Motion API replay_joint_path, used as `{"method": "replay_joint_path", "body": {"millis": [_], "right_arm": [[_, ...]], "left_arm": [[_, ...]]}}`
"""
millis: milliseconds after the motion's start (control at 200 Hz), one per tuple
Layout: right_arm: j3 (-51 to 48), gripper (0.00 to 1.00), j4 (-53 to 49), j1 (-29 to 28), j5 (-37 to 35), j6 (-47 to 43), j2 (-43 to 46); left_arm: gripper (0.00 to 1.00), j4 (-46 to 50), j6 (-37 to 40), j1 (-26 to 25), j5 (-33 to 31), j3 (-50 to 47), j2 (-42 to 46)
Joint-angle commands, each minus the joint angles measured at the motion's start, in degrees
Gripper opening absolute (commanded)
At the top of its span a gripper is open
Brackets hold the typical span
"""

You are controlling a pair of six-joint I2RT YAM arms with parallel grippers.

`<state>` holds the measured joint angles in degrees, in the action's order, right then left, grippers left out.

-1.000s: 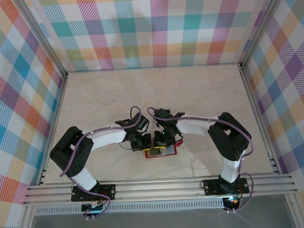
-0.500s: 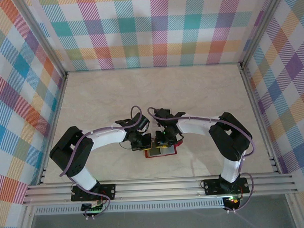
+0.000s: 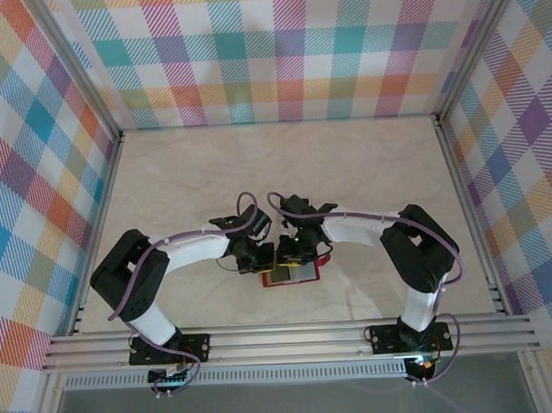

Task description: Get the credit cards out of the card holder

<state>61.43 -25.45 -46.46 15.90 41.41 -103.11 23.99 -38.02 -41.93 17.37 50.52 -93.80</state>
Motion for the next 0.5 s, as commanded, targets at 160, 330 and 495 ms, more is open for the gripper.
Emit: {"method": "replay_joint_path", "body": {"millis": [160, 330, 495], "right_arm": [[-1.0, 0.26, 0.8, 0.4, 1.2, 0.4, -1.9], [-1.7, 0.26, 3.4, 0.4, 4.0, 0.8, -1.5], [-2.4, 0.27, 6.2, 0.4, 6.5, 1.7, -1.5]], "left_arm": [[0.0, 4.9, 0.9, -0.4, -2.5, -0.2, 0.4], [0.0, 4.8, 0.9, -0.4, -2.3, -0.2, 0.2], [0.0, 4.7, 0.9, -0.4, -2.3, -0.2, 0.2]]}}
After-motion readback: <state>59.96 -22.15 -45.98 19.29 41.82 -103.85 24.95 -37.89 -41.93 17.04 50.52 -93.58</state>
